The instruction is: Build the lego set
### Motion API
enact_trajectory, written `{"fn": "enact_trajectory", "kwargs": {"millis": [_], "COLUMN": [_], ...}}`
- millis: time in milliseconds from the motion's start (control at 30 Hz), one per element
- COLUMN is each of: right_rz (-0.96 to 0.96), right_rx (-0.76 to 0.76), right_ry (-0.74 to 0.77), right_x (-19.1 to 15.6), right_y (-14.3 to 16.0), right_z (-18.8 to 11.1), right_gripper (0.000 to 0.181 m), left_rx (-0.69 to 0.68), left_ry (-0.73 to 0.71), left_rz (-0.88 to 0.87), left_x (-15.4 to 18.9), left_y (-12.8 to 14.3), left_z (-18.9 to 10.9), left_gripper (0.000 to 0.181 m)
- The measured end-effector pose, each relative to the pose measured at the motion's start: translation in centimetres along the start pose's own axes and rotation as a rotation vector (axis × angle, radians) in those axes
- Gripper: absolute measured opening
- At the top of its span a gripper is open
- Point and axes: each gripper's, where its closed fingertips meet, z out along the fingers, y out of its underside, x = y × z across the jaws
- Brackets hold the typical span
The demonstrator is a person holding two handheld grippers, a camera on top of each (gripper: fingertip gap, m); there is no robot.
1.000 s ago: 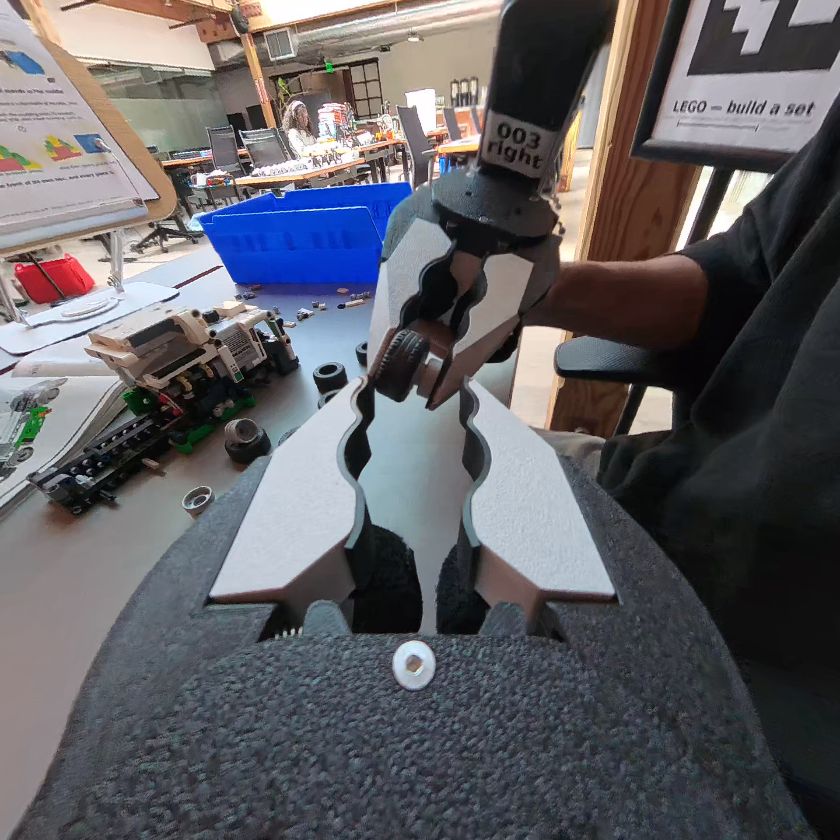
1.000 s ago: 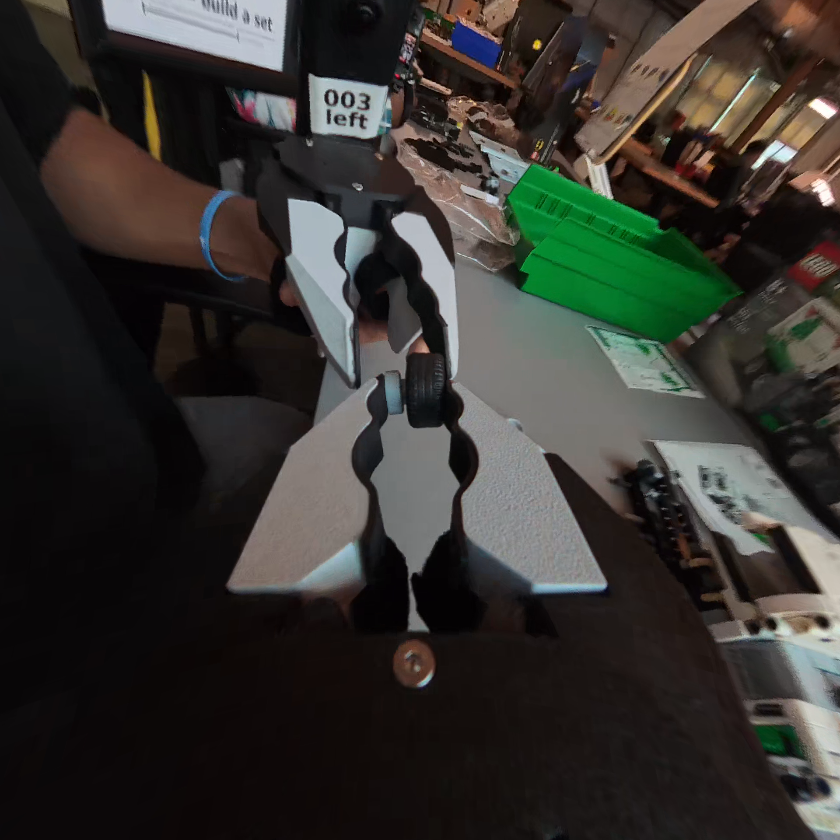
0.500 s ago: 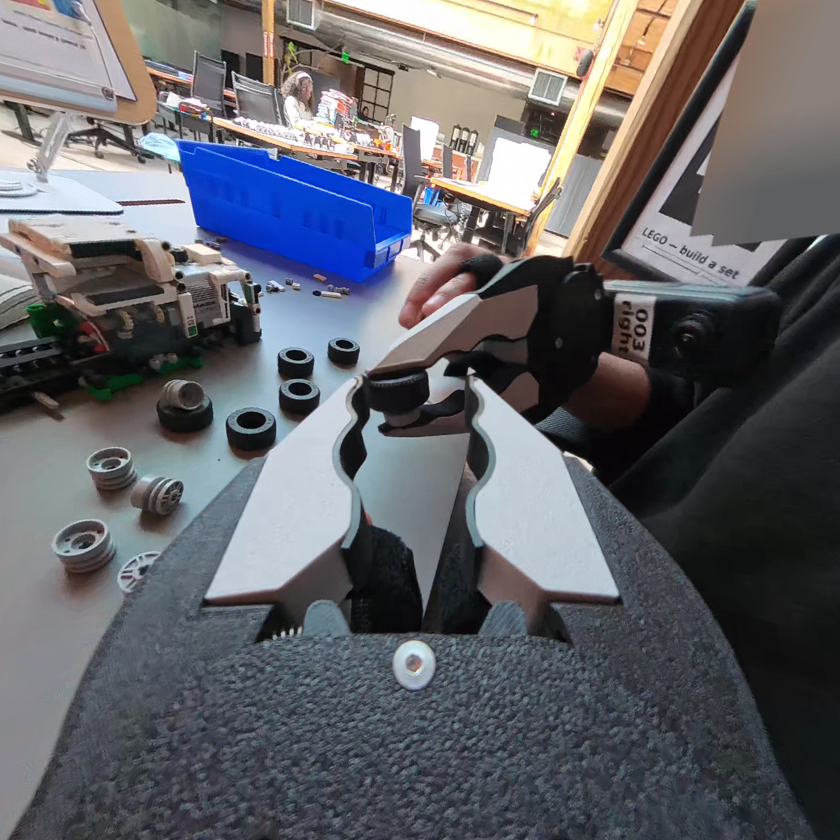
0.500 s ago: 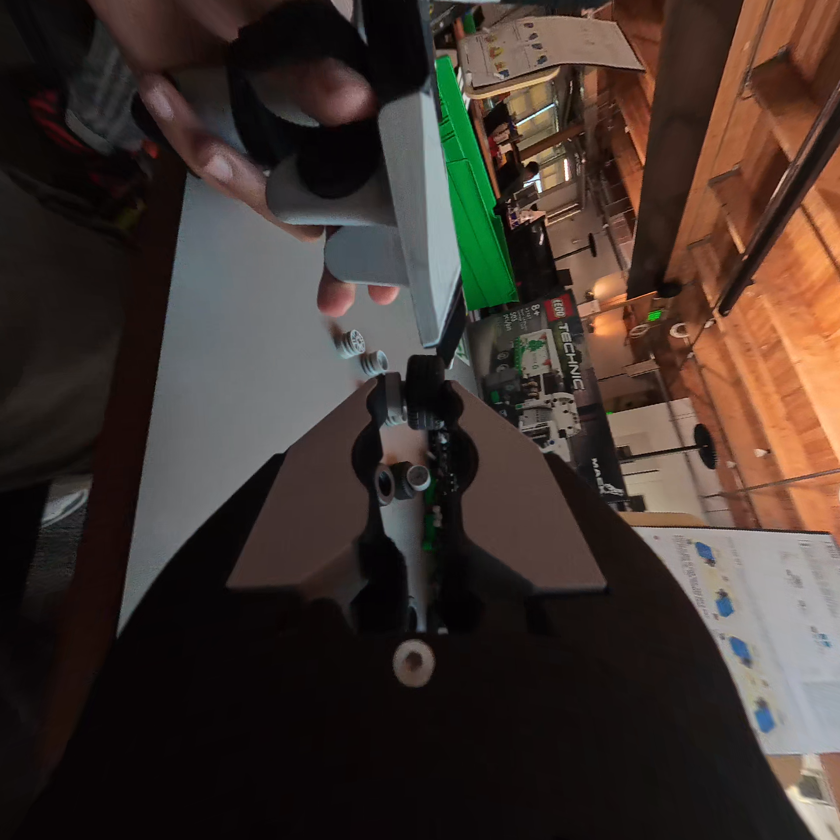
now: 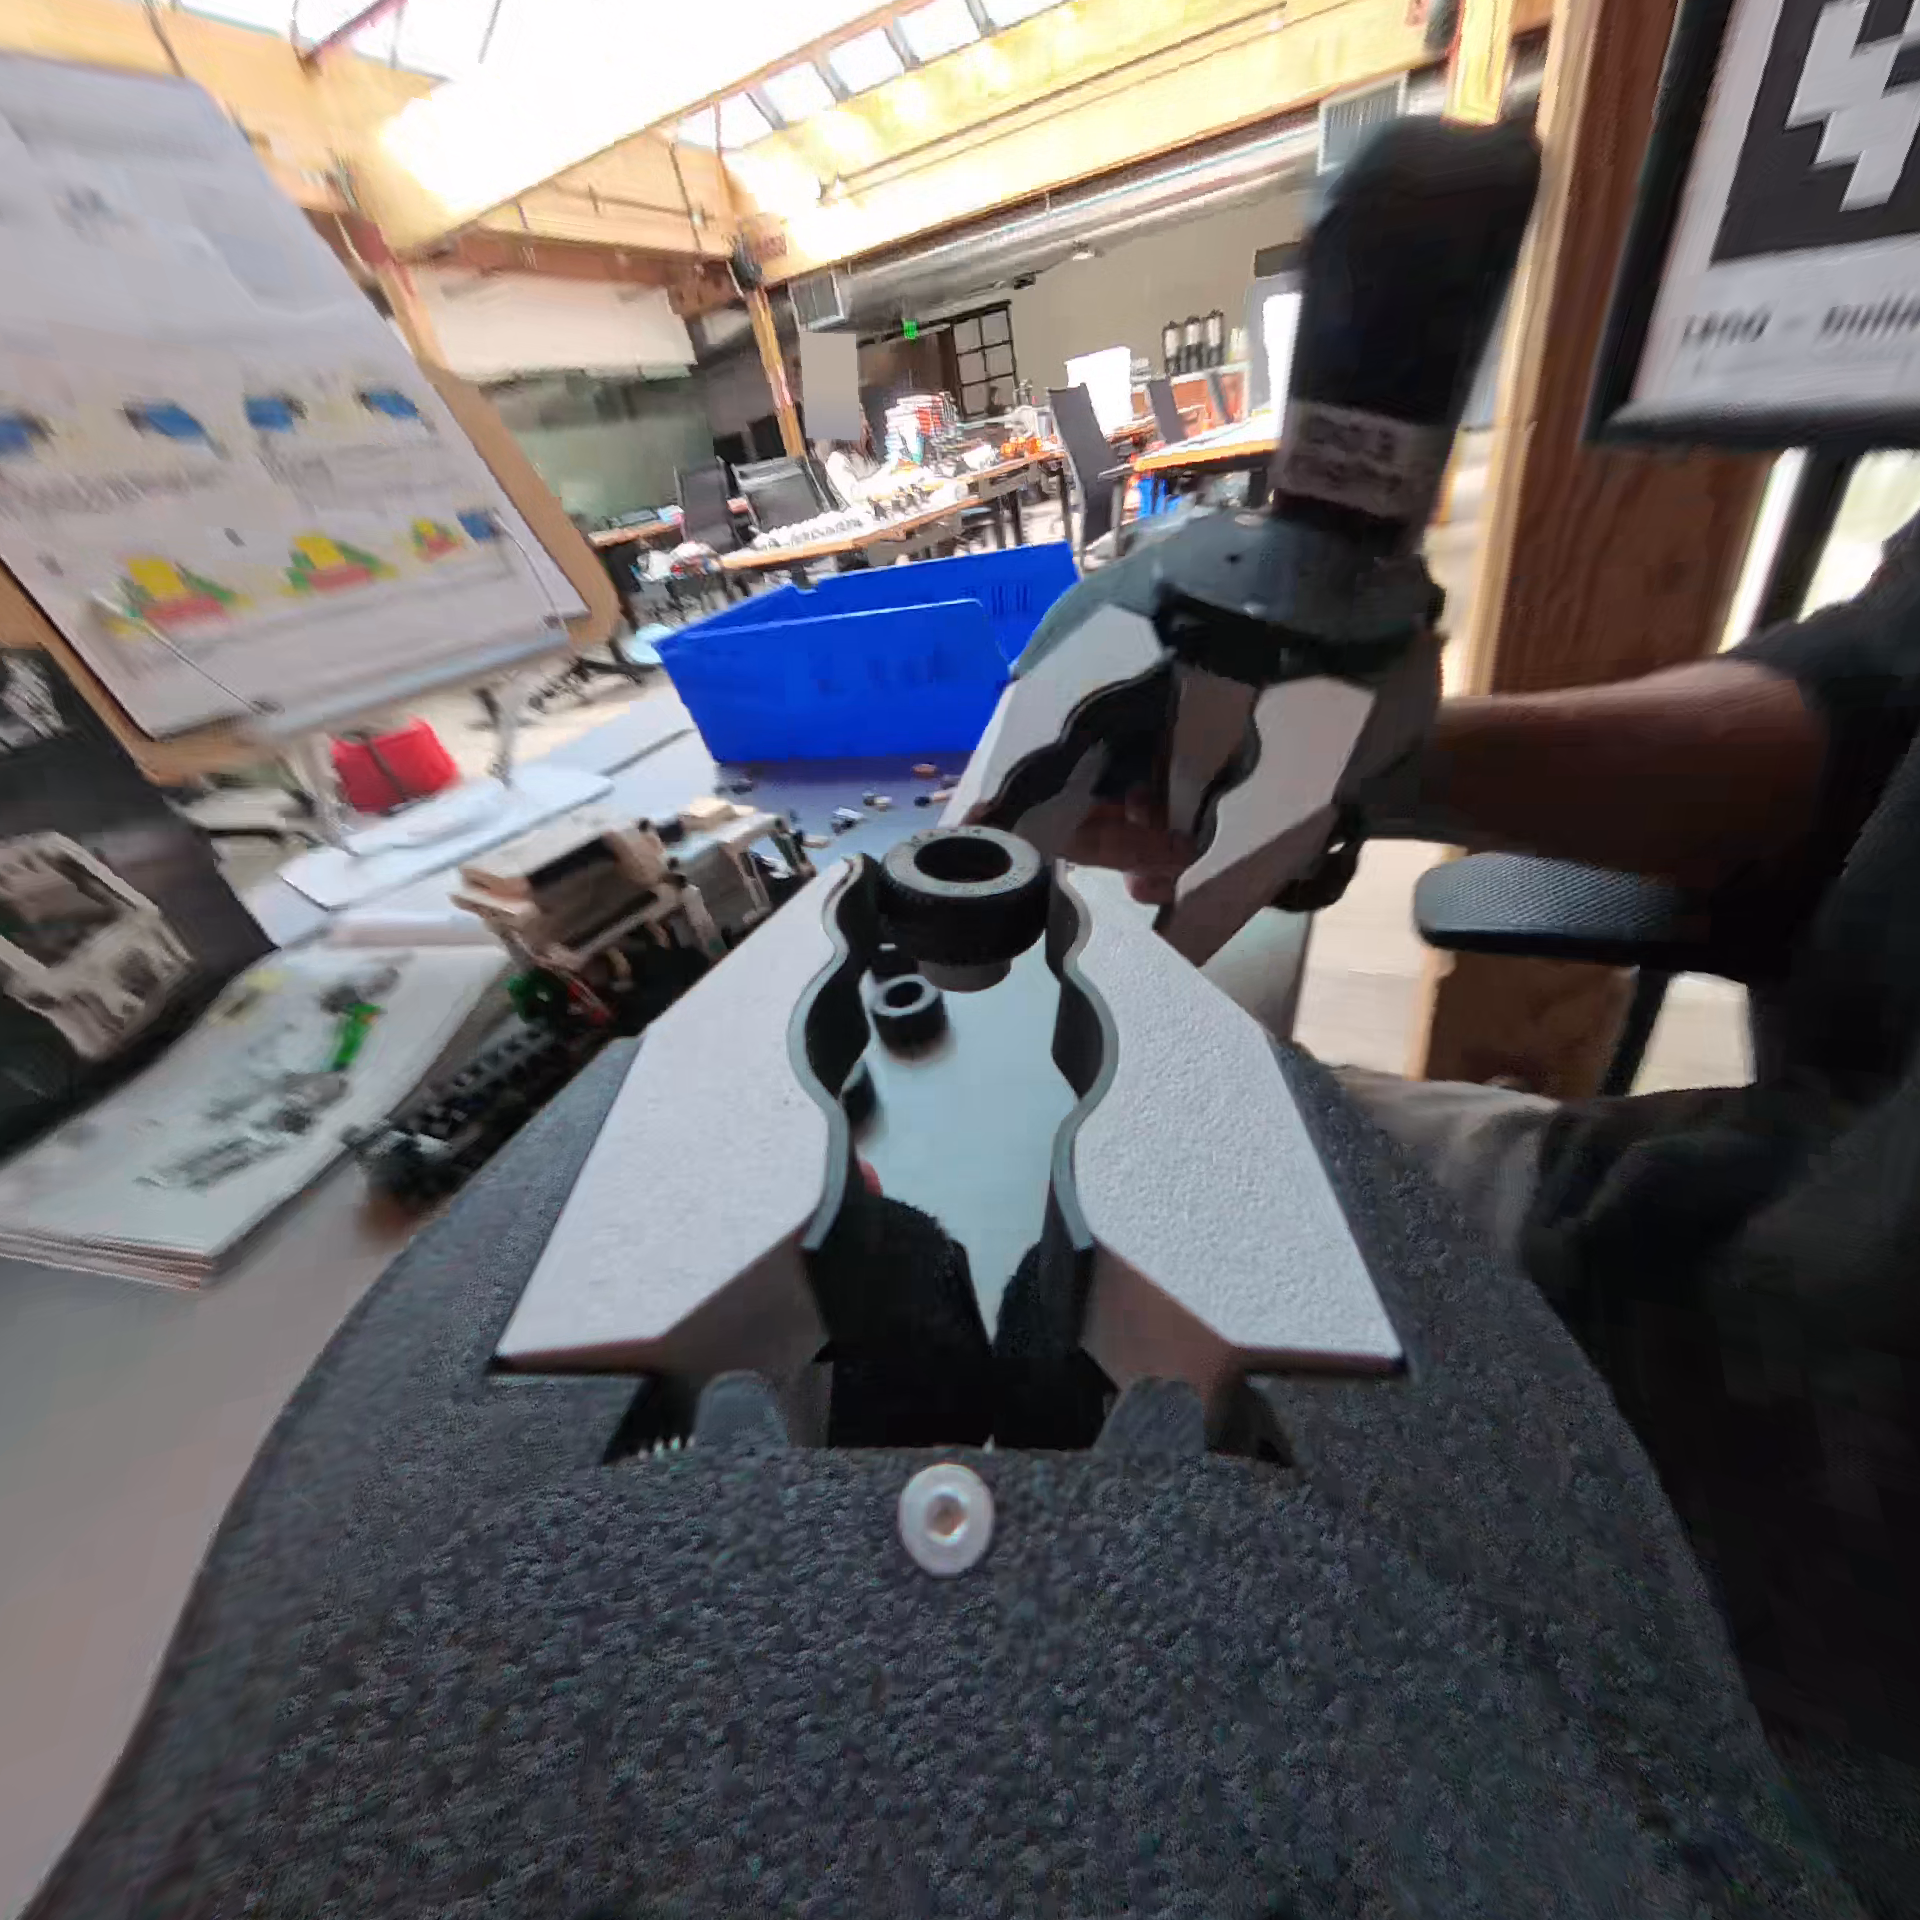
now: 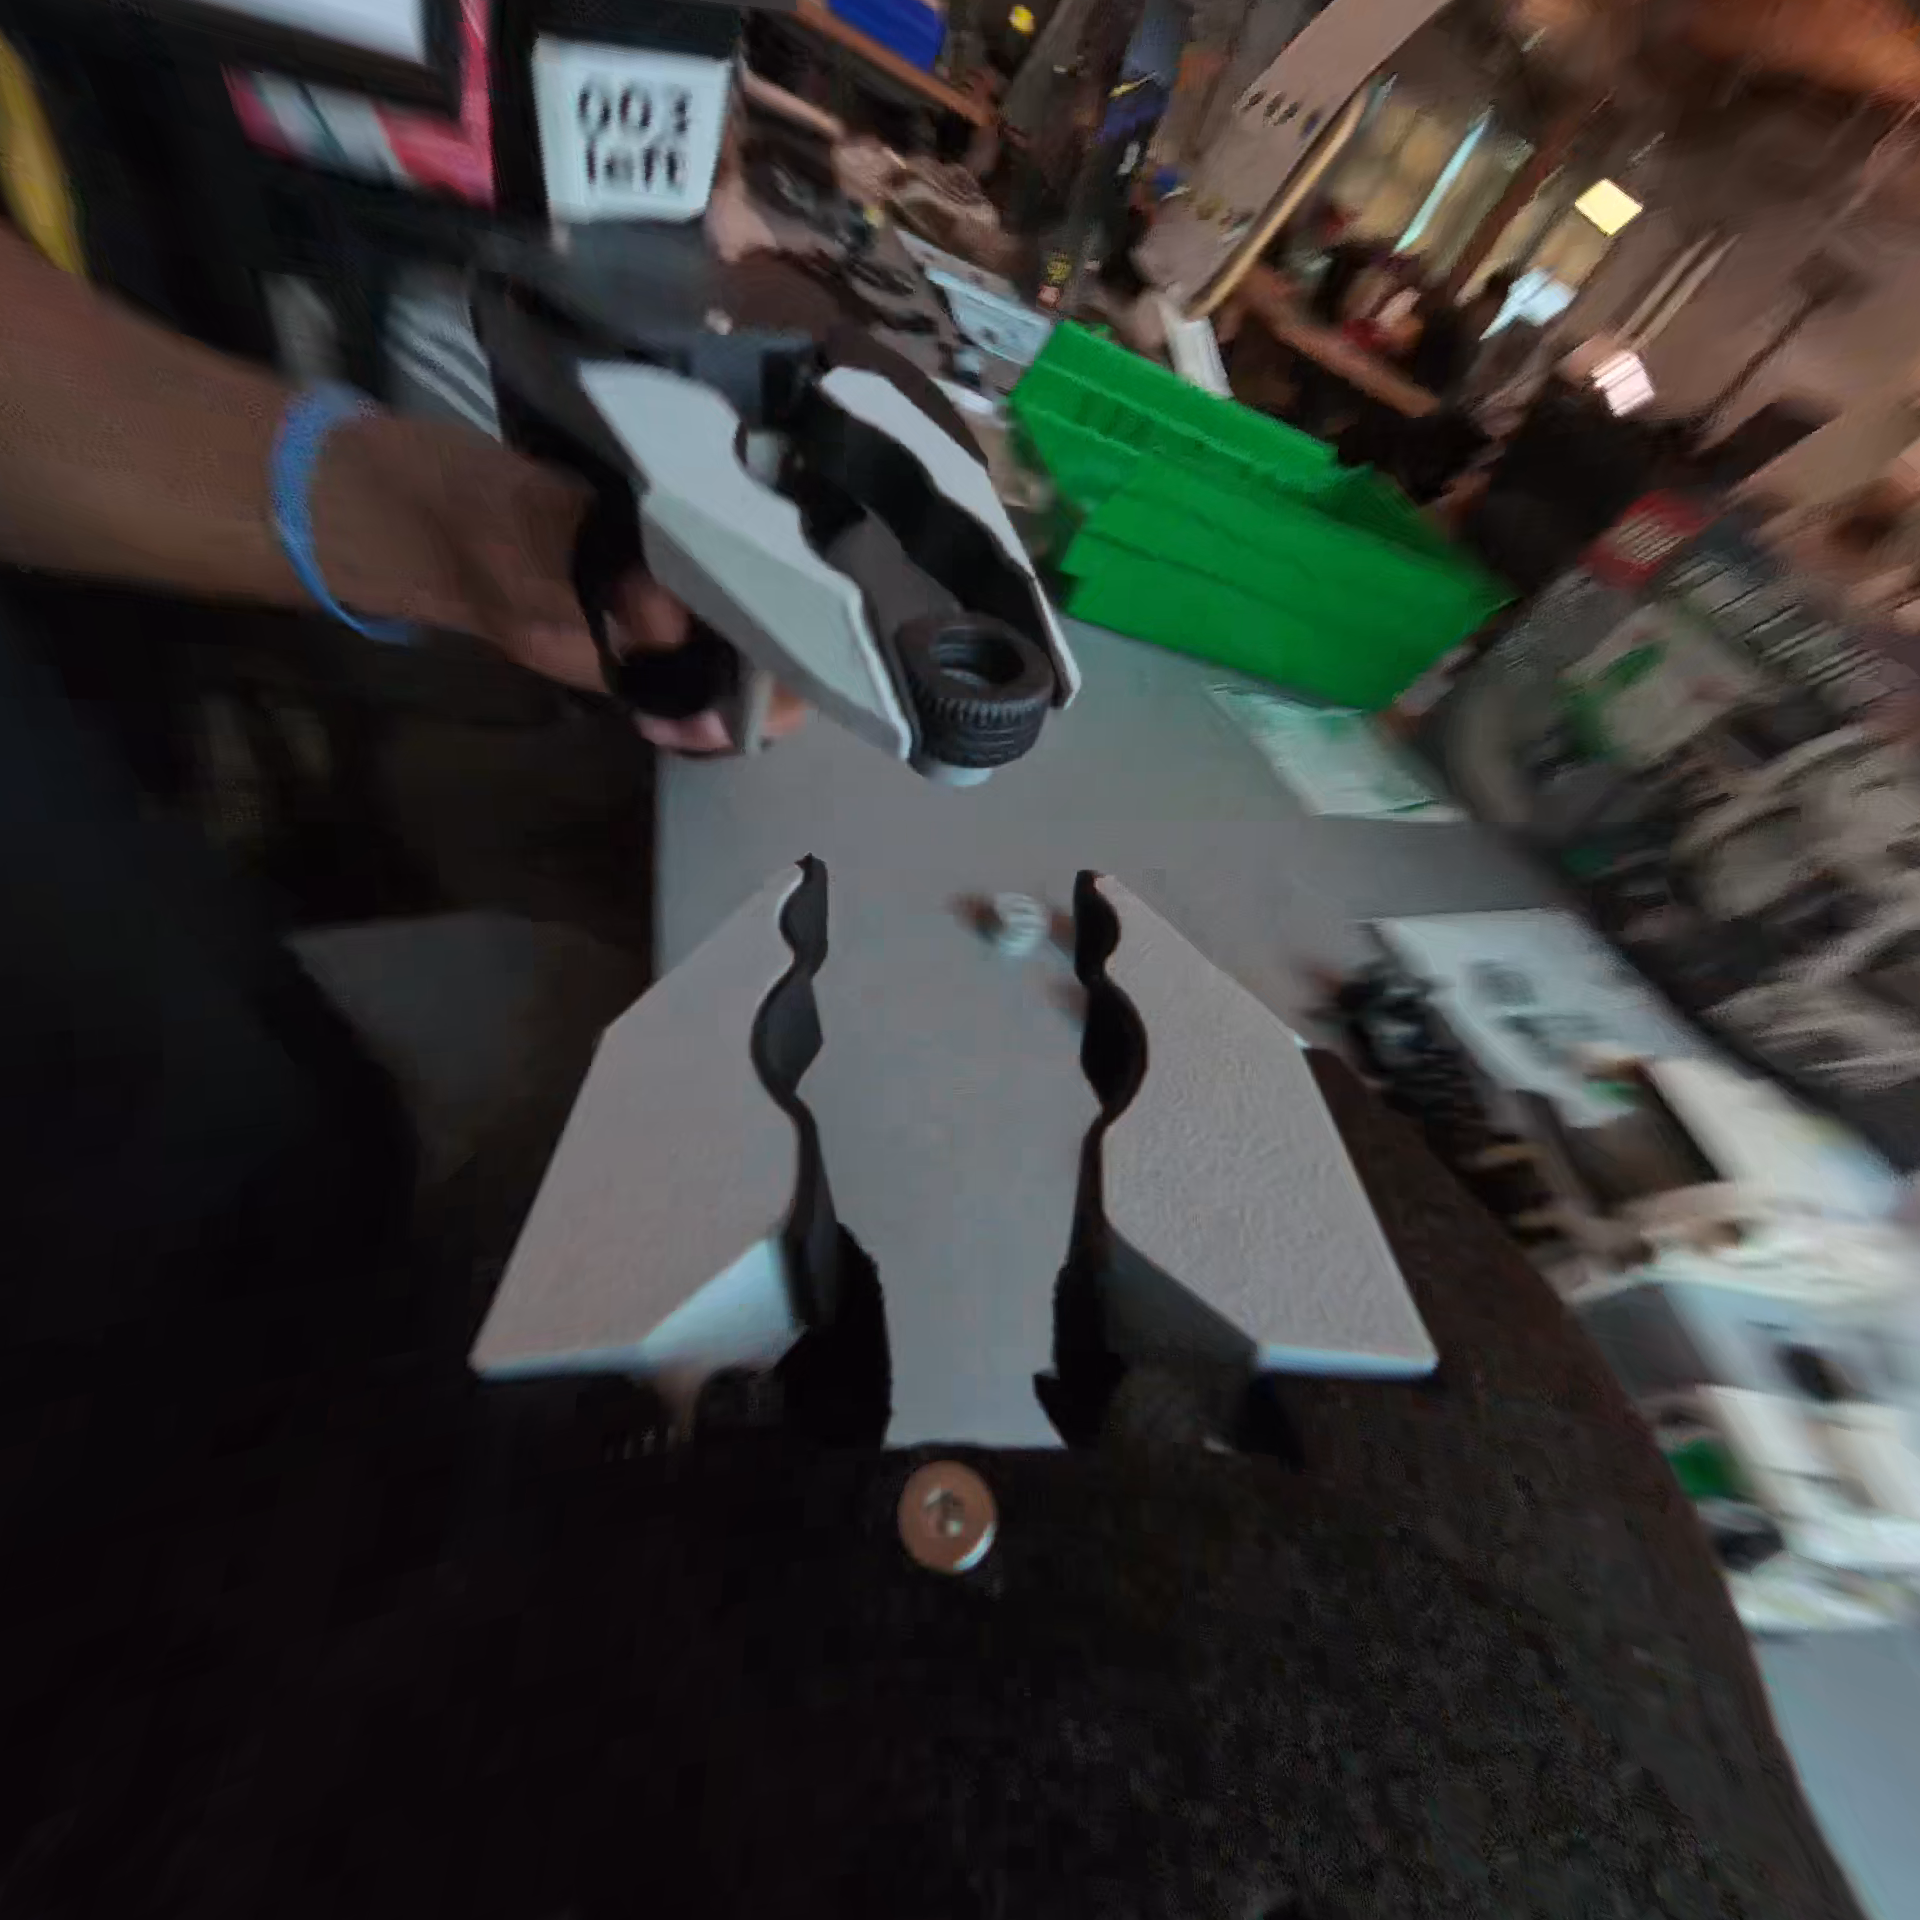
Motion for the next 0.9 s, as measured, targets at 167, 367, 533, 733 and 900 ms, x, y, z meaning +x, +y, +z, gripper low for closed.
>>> {"fn": "enact_trajectory", "kwargs": {"millis": [167, 367, 533, 733, 900], "right_rz": [0.987, 1.118, 0.87, 0.148, 0.0], "right_rx": [0.23, 0.227, 0.177, 0.094, 0.037], "right_ry": [-0.622, -0.686, -0.446, -0.233, -0.213], "right_x": [-1.4, -1.9, 0.1, -2.2, -2.9], "right_y": [-3.0, -2.3, -0.7, -1.7, -1.5], "right_z": [0.6, 1.3, 1.3, 0.8, 0.4], "right_gripper": [0.064, 0.025, 0.024, 0.023, 0.023], "left_rx": [0.063, 0.017, -0.098, -0.01, -0.038], "left_ry": [-0.033, -0.061, -0.038, 0.274, 0.282], "left_rz": [0.363, 0.441, 0.16, -0.293, -0.16], "left_x": [1.3, 1.2, 0.4, 2.4, 3.9], "left_y": [-0.4, 0.6, 2.4, 0.6, 0.7], "left_z": [-0.1, 0.2, 0.4, -0.1, -0.2], "left_gripper": [0.03, 0.031, 0.047, 0.047, 0.039]}}
